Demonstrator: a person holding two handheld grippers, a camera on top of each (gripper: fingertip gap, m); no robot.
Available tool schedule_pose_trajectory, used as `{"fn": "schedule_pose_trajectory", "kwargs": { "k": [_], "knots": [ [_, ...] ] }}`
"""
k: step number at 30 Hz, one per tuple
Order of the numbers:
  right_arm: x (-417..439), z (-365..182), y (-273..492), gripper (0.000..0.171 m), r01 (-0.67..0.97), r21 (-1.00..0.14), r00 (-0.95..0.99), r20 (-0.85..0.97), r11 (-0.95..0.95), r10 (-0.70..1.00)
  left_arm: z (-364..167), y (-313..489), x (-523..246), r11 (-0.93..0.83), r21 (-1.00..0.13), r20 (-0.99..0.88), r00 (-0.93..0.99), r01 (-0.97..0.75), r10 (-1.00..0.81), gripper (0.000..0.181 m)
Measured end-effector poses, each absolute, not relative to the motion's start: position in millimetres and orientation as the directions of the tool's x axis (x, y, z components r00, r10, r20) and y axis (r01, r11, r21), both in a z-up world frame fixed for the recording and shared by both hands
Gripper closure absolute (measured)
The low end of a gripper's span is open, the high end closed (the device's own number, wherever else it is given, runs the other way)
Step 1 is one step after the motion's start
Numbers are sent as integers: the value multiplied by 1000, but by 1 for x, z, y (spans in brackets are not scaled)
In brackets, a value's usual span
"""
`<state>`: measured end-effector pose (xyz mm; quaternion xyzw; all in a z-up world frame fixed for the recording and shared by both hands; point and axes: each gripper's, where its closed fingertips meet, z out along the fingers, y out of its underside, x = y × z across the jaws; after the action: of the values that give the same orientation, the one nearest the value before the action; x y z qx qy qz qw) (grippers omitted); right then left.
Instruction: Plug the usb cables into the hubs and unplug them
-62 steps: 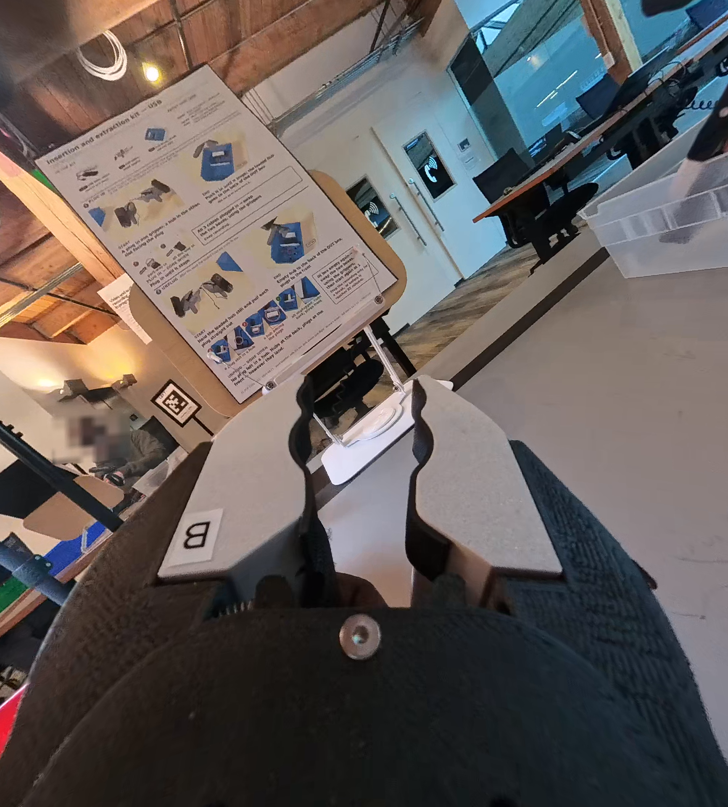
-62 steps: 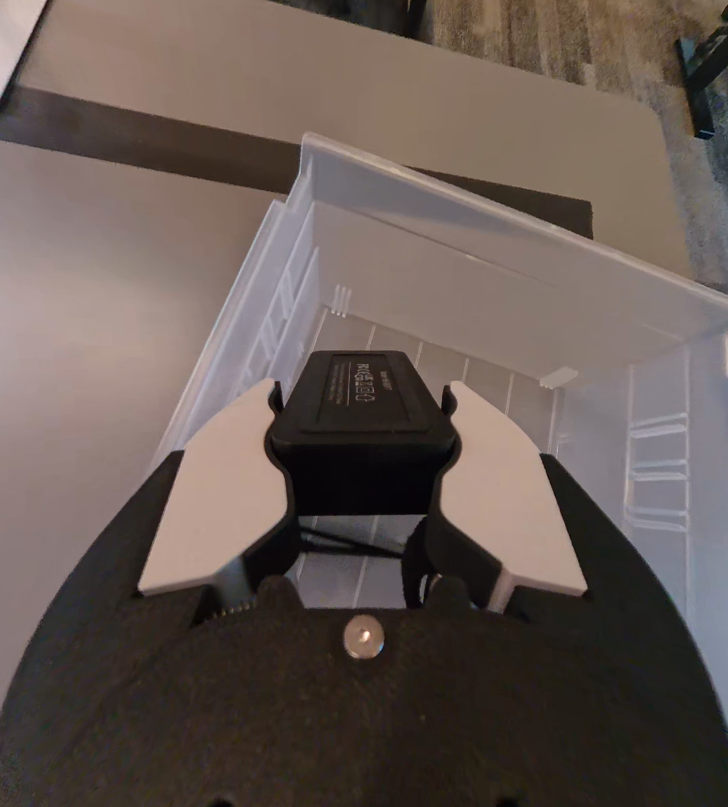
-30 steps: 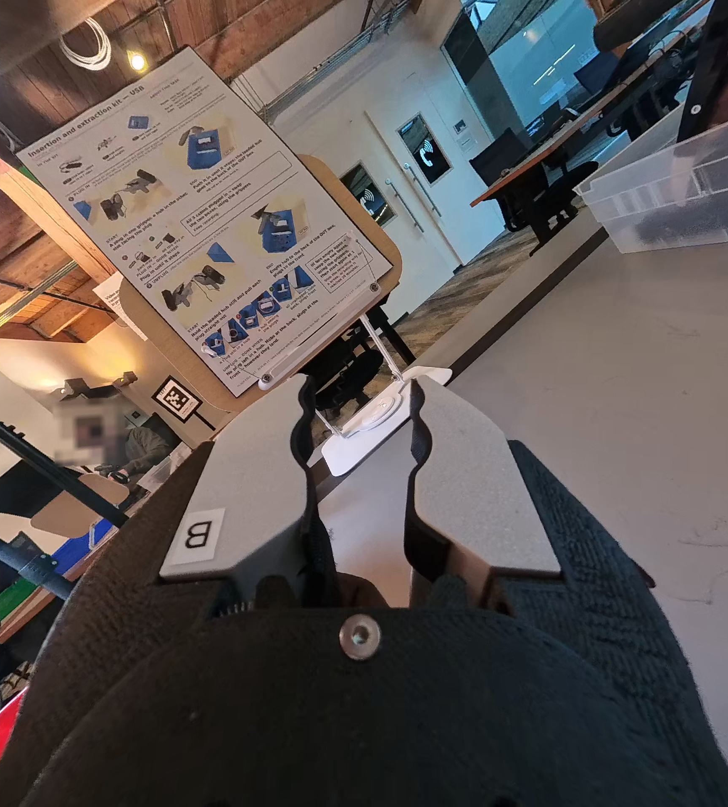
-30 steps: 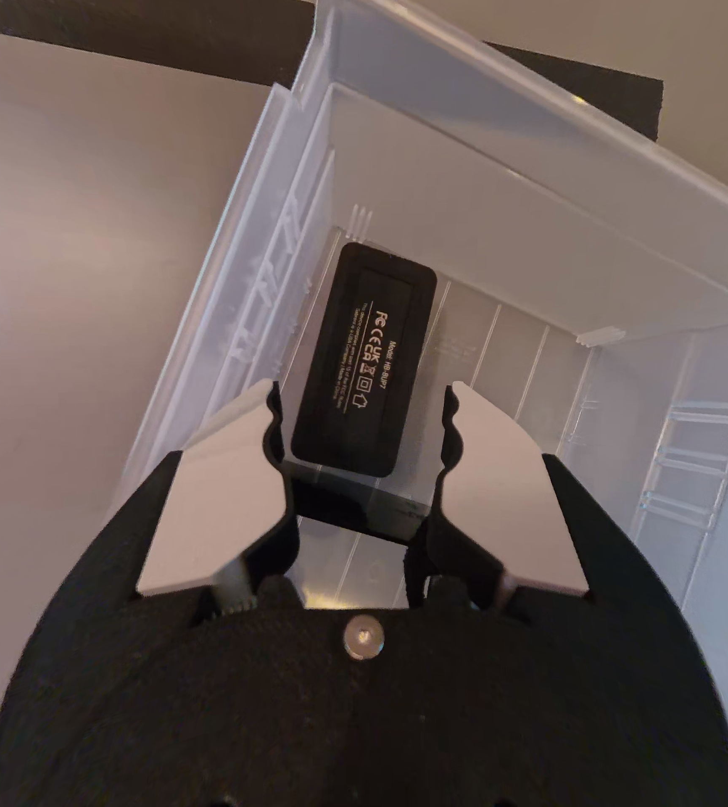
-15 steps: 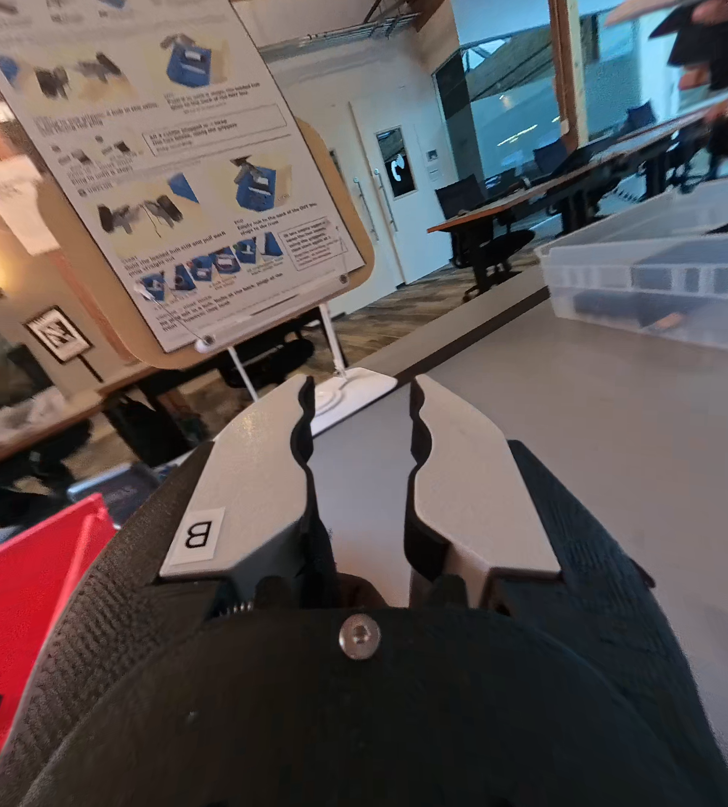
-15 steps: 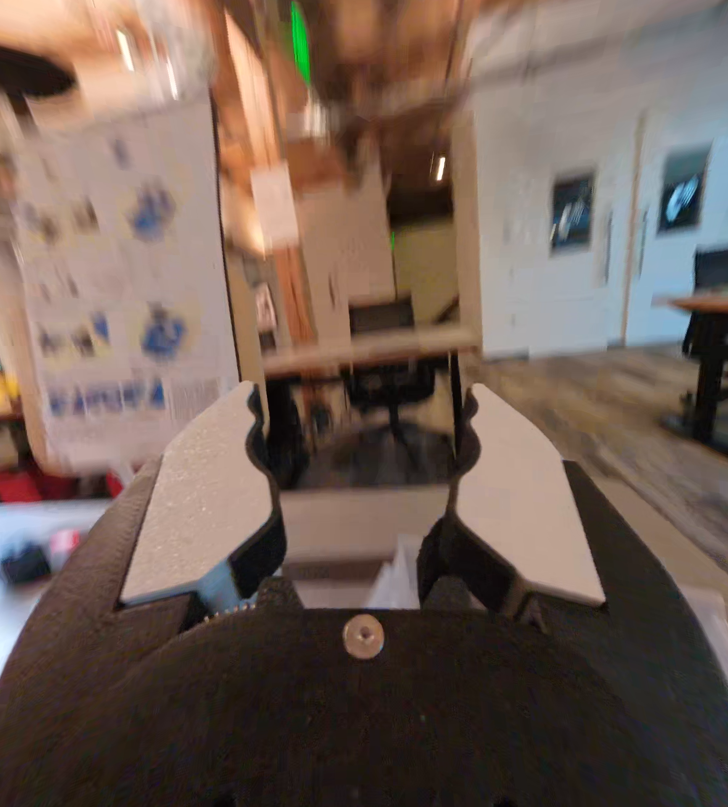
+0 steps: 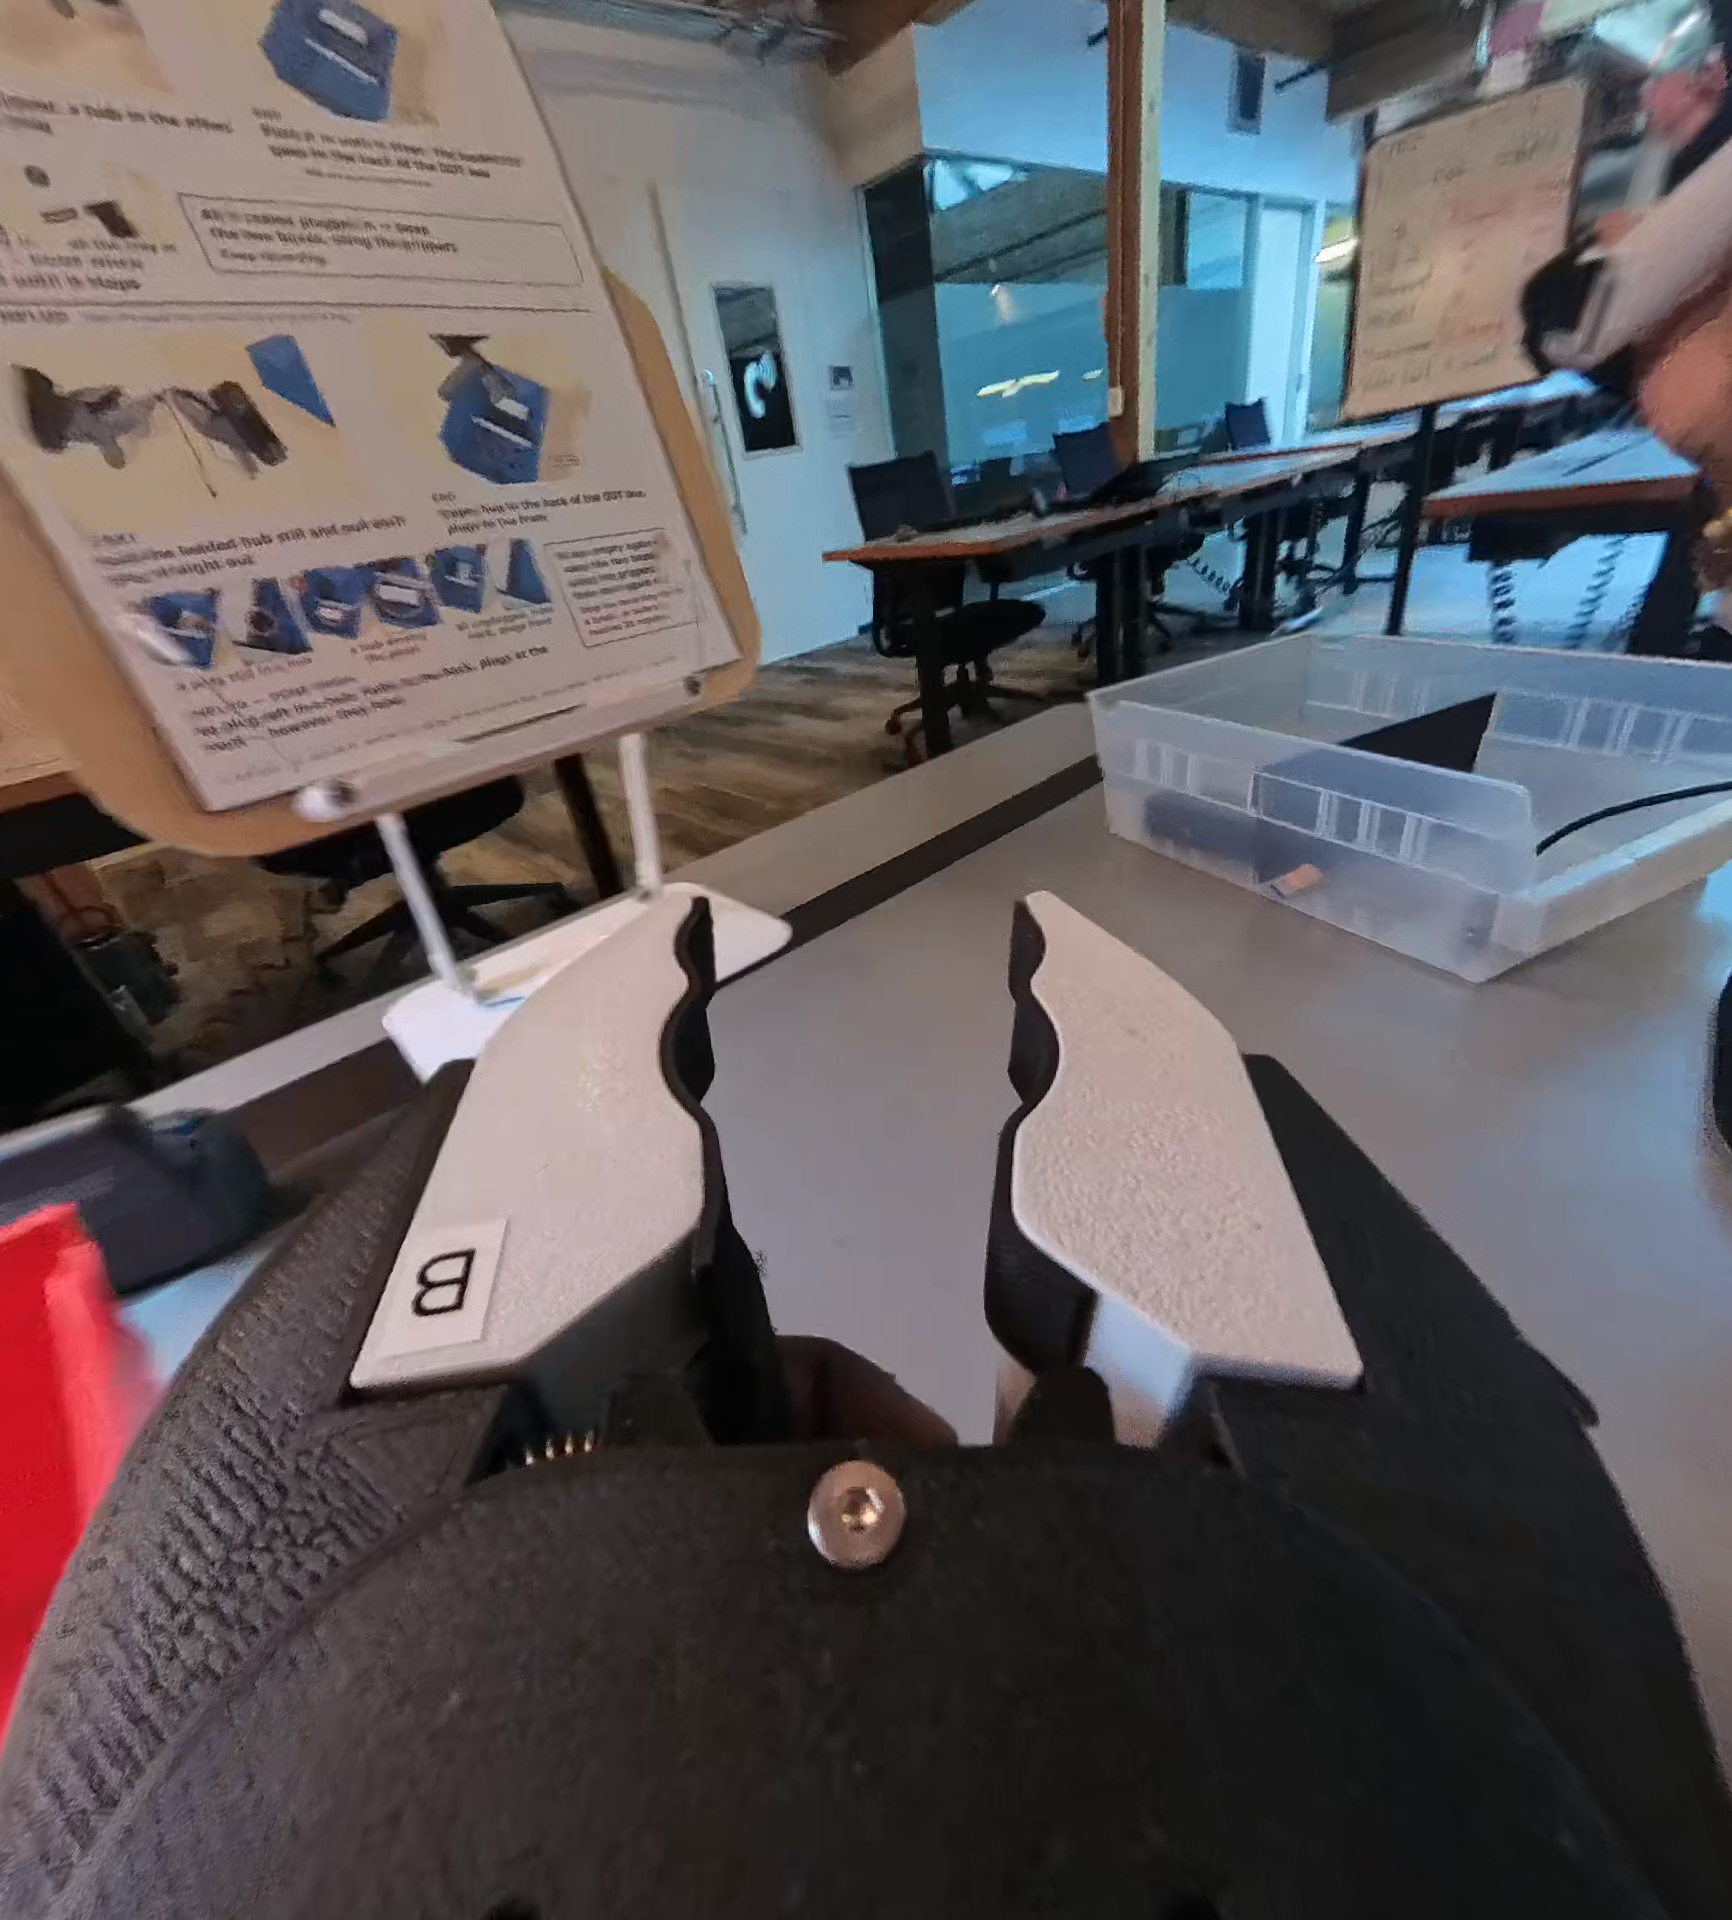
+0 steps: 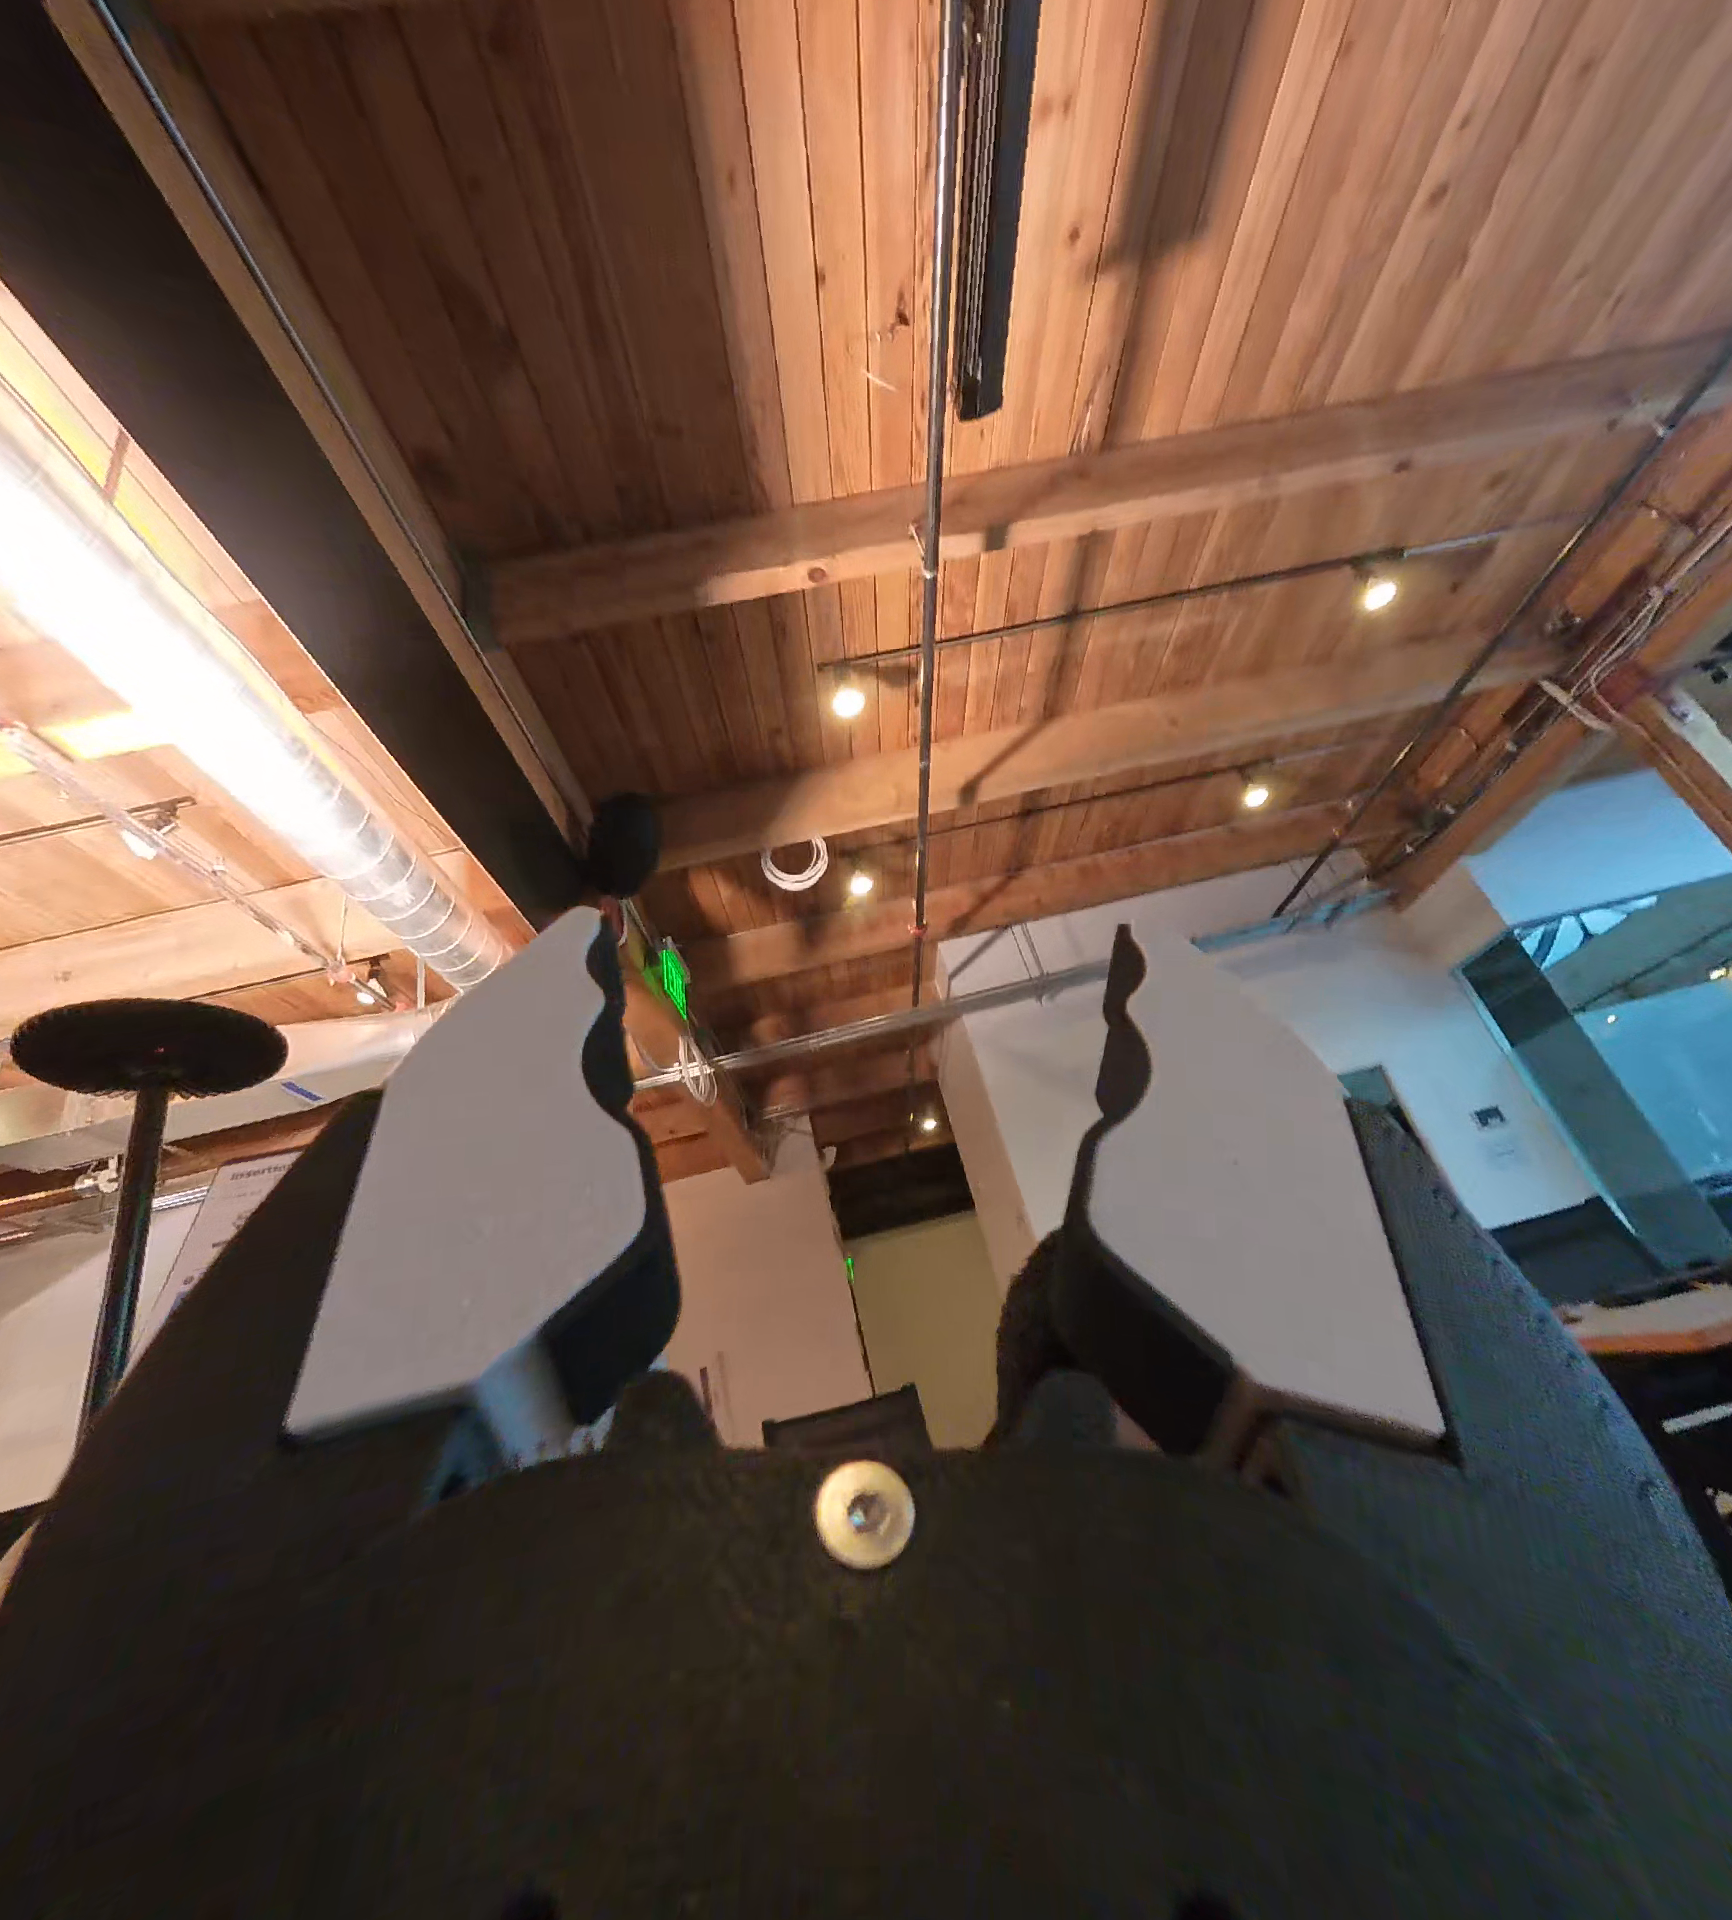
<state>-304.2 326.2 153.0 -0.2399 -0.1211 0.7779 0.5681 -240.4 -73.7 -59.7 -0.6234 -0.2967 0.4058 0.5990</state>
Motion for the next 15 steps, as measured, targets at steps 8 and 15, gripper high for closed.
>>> {"fn": "schedule_pose_trajectory", "kwargs": {
  "k": [8, 15],
  "knots": [
    [-270, 163, 344, 92, -885, -351, -228, -246, -306, 942, -51, -240, -254, -163, -895, -21, 326, 415, 945, 121],
    [-260, 166, 346, 95, -907, -334, -189, -225, -257, 956, -175, -346, -256, -214, -346, -68, 203, 914, 977, 114]
  ]
}}
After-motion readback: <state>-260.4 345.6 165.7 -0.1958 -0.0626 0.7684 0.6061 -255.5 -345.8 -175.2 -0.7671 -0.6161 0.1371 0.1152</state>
